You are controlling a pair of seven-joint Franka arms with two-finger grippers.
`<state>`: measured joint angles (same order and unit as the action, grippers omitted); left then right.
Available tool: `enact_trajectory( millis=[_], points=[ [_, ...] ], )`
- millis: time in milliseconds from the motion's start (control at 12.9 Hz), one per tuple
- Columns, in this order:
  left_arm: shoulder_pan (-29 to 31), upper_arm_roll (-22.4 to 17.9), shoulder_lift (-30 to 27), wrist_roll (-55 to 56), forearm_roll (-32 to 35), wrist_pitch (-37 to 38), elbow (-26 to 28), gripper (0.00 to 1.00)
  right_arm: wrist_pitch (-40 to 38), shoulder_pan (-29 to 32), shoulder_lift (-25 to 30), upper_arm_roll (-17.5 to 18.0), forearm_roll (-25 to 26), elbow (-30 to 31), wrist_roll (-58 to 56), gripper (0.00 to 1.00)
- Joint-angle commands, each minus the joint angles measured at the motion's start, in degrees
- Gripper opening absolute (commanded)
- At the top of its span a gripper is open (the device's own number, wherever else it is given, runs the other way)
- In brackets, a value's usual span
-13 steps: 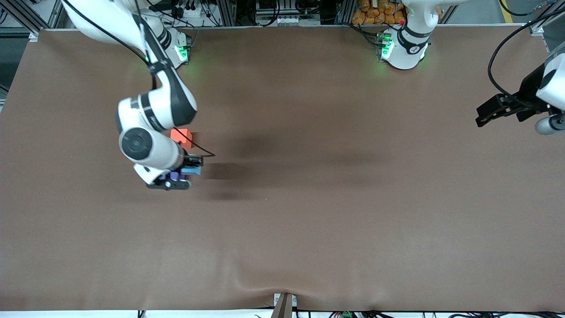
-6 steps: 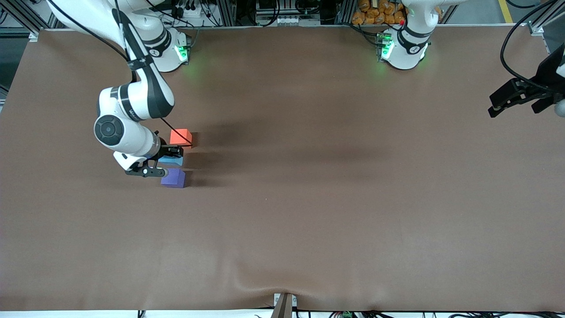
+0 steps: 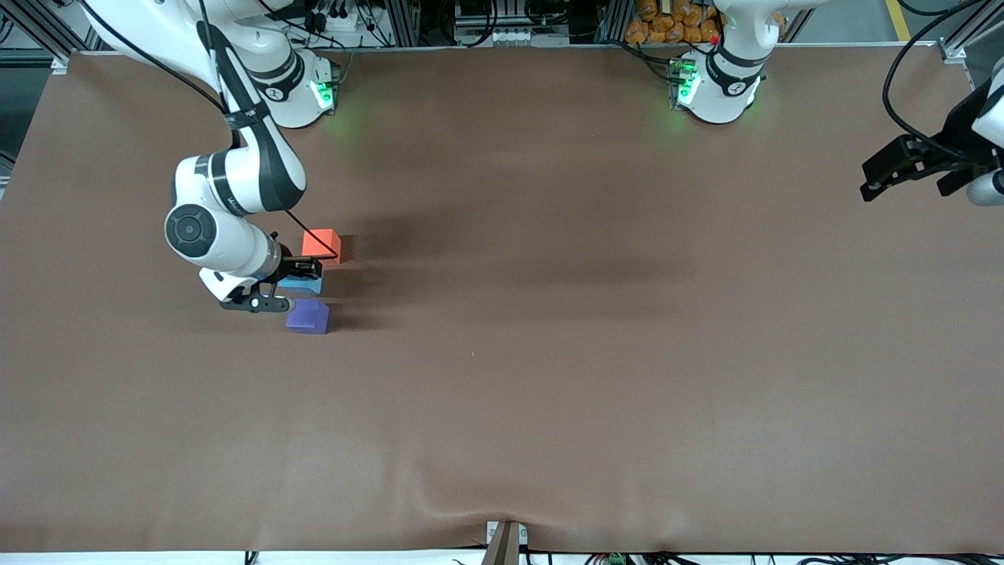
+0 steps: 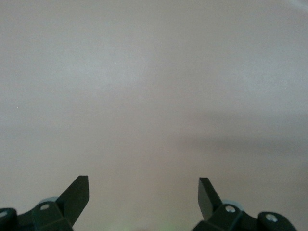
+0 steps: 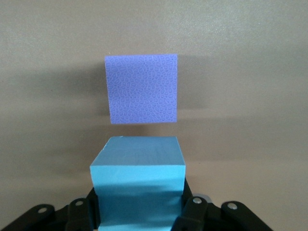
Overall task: Place blue block between orange and purple blocks
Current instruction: 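Lower the blue cube onto the table between the two cubes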
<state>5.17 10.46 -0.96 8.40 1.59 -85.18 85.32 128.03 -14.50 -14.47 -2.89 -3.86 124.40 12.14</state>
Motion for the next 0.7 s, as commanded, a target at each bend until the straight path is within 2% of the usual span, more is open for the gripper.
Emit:
enact_trajectory(
  millis=[0, 155, 620],
  points=[
    [0.4, 0.2, -2.9, -0.9, 1.0, 0.2, 2.5, 1.00, 2.6, 0.5, 1.7, 0.6, 0.5, 3.3, -0.5, 0.18],
    [0.3, 0.2, -2.9, -0.2, 1.0, 0.8, 2.5, 1.00, 6.1, 0.7, 1.5, 0.5, 0.5, 5.0, -0.6, 0.19],
    [0.2, 0.3, -3.3, -1.1, 0.9, 1.0, 2.6, 1.00, 8.4, 0.4, -0.1, 0.6, 0.5, 5.2, -0.5, 0.19]
  ],
)
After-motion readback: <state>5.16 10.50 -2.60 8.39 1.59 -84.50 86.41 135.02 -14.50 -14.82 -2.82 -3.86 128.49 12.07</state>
